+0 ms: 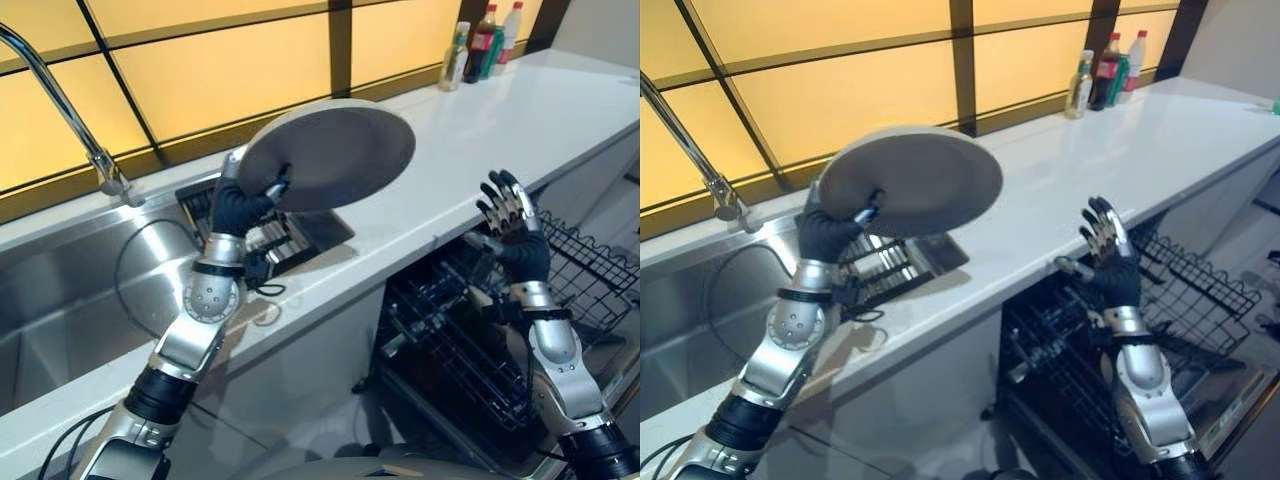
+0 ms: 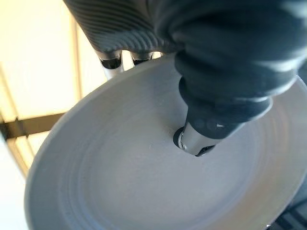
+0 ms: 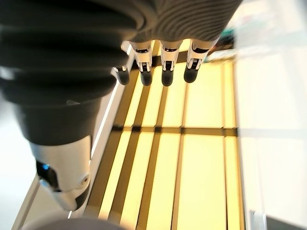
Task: Pick up plates and place into dishwasher.
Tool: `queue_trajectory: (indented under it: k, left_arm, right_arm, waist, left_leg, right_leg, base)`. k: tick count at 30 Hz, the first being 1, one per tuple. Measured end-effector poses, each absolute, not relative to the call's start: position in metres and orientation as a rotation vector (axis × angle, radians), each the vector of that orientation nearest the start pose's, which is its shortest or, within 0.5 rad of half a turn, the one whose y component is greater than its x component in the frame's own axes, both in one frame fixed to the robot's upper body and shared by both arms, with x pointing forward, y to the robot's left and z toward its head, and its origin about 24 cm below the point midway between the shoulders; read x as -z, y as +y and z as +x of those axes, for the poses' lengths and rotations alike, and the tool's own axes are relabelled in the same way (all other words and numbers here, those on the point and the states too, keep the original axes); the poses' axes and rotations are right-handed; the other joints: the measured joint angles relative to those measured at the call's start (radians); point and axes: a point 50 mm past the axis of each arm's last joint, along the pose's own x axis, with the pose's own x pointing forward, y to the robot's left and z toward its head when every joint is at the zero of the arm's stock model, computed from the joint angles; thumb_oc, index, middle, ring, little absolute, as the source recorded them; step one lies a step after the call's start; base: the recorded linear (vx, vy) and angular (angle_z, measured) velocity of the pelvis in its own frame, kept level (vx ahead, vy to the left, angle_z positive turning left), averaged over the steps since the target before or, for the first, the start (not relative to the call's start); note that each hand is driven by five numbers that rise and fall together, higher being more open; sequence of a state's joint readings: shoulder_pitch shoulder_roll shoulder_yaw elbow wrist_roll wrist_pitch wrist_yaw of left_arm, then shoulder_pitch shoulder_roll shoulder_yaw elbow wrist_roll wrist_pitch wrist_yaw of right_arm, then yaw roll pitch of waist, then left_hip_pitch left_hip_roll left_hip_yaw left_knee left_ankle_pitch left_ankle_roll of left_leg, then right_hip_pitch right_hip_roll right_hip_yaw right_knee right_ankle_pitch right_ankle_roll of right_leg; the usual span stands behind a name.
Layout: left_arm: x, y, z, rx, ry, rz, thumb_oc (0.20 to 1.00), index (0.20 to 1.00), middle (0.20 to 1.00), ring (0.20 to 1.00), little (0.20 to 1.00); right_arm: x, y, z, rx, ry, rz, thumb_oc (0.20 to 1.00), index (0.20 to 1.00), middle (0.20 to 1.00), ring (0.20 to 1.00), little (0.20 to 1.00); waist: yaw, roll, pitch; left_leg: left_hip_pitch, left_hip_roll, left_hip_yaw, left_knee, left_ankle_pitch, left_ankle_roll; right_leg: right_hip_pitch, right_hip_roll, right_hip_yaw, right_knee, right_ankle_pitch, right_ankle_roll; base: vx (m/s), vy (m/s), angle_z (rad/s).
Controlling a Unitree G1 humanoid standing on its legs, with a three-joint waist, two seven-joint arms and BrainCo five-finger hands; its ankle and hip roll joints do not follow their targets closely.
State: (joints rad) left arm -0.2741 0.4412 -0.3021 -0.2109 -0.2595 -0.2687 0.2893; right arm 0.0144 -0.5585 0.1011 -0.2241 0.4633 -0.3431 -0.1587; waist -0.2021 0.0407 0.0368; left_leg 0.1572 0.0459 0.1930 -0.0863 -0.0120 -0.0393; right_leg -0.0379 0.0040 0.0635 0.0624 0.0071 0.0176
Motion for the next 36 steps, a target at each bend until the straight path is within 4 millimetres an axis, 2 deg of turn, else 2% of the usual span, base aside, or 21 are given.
queue_trajectory:
  k: [4,11,27,36]
  left_arm:
    - [-0.167,0.13,0.267,0.182,-0.617,-0.025,0.2,0.2,0.2,0.2,0.2]
    - [-0.159,0.11,0.264,0.262,-0.571,-0.043,0.2,0.2,0.2,0.2,0.2]
    - [-0.157,0.105,0.263,0.288,-0.57,-0.05,0.2,0.2,0.2,0.2,0.2]
    - [-0.147,0.09,0.258,0.392,-0.537,-0.039,0.2,0.2,0.2,0.2,0.2]
  right_arm:
    - [-0.137,-0.202,0.24,-0.114,-0.478,0.017,1.0,1.0,1.0,1.0,1.0]
    - [-0.133,-0.197,0.241,-0.167,-0.435,0.049,1.0,1.0,1.0,1.0,1.0]
    - [-0.123,-0.183,0.242,-0.268,-0.357,0.149,1.0,1.0,1.0,1.0,1.0]
    - [-0.131,-0.166,0.244,-0.354,-0.377,0.177,1.0,1.0,1.0,1.0,1.0]
  waist:
    - [0.0,-0.002,0.002]
    - [0.0,-0.002,0.009]
    - [0.0,-0.006,0.035]
    - [0.003,-0.006,0.035]
  left_leg:
    - [-0.004,0.0,0.002,0.0,0.0,0.0]
    - [-0.006,0.0,0.012,0.0,0.0,0.0]
    - [-0.007,0.001,0.021,0.0,0.0,0.0]
    - [-0.005,0.001,0.02,0.0,0.0,0.0]
  right_leg:
    - [0.003,0.0,0.003,-0.016,0.01,0.001]
    - [0.002,0.002,0.009,-0.027,0.021,0.002]
    - [0.004,0.005,0.014,-0.033,0.029,0.0]
    - [0.007,0.006,0.014,-0.034,0.032,0.0]
  base:
    - [0.0,0.0,0.0]
    - [-0.01,-0.003,-0.04]
    - [0.0,-0.001,-0.01]
    - [0.0,0.0,0.0]
